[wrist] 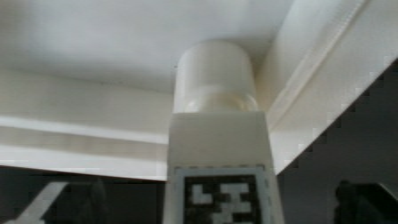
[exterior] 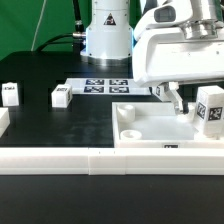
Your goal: Assemble one leg
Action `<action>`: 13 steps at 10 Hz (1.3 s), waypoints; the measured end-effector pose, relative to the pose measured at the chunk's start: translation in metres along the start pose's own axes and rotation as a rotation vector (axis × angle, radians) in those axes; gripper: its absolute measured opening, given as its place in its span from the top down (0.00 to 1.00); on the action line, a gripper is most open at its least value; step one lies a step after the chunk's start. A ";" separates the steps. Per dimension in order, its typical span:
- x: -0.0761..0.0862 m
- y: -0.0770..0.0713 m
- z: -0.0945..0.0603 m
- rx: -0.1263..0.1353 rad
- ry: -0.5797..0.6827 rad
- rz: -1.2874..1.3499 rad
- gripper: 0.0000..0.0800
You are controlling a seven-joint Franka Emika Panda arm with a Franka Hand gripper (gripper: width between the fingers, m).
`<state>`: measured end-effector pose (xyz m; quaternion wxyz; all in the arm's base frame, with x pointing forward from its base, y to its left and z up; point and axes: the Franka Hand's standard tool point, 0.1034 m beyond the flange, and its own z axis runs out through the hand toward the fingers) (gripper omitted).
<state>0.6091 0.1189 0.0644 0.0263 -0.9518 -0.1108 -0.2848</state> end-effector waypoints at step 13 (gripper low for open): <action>0.037 0.002 -0.026 0.070 -0.353 0.011 0.19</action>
Offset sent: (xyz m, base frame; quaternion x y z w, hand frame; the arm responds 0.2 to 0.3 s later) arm -0.0045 -0.0084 0.0399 -0.0053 -0.0471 -0.0126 0.9988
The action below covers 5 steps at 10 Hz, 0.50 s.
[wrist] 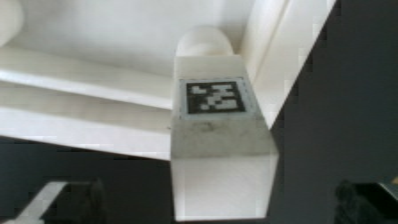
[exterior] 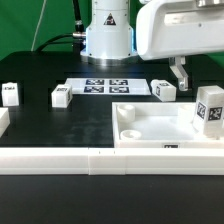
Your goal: Assemble one leg
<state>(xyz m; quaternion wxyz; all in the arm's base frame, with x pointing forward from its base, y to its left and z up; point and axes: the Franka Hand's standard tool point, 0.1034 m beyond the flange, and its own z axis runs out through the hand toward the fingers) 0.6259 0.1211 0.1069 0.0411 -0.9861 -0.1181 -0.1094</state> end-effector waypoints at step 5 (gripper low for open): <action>-0.002 0.000 0.009 0.039 -0.208 0.005 0.19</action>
Offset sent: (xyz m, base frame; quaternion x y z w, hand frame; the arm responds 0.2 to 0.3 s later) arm -0.0001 -0.0047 -0.0079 0.0012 0.0205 -0.0144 0.9997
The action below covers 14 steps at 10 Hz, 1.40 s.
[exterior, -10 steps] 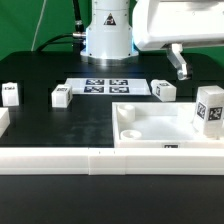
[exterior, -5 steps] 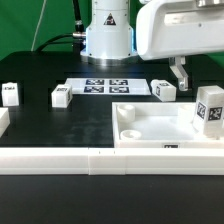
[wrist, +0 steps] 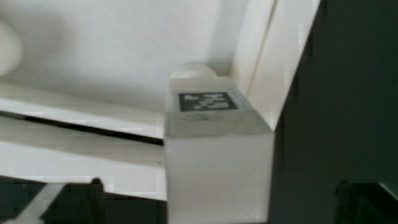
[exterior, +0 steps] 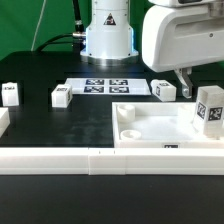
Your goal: Assemble one leg
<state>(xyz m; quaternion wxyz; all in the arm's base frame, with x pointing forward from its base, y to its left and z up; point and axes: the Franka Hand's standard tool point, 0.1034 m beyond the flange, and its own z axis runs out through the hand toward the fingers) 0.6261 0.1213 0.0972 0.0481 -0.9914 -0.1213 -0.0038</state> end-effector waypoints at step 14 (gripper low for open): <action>0.002 0.004 0.001 0.007 0.052 0.596 0.64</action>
Offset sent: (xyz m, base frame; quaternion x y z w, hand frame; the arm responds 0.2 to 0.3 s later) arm 0.0000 0.0000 0.0000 0.0000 0.0000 0.0000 1.0000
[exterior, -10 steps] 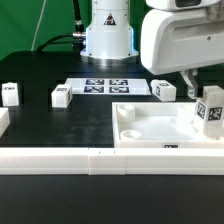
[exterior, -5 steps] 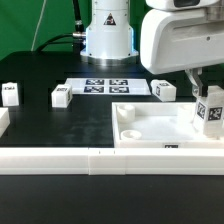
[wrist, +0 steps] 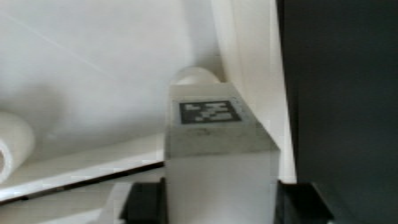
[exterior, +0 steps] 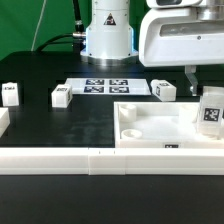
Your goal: Assemble one leg
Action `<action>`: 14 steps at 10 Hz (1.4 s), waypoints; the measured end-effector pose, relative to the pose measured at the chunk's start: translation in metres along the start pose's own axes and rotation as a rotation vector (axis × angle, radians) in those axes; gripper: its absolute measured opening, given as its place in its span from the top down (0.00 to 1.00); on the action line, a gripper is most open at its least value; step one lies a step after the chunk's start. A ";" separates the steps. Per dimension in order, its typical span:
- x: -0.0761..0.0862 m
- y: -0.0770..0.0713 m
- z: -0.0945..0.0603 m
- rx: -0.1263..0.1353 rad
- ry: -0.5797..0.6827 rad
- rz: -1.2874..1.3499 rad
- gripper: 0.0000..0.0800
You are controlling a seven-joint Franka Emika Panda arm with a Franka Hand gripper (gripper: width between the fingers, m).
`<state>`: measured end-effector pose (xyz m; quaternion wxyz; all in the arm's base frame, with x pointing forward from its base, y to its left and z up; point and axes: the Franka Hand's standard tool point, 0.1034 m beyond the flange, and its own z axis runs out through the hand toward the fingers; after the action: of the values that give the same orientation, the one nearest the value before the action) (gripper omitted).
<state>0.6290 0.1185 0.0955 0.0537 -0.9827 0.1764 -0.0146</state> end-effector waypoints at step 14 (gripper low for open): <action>-0.004 -0.004 0.001 0.090 -0.011 1.188 0.64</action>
Offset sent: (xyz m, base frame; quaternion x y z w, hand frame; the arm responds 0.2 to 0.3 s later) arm -0.0104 -0.0017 -0.0084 0.0074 0.0272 0.3278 0.9443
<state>0.6267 0.1234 0.0953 0.0953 -0.7126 0.6949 0.0158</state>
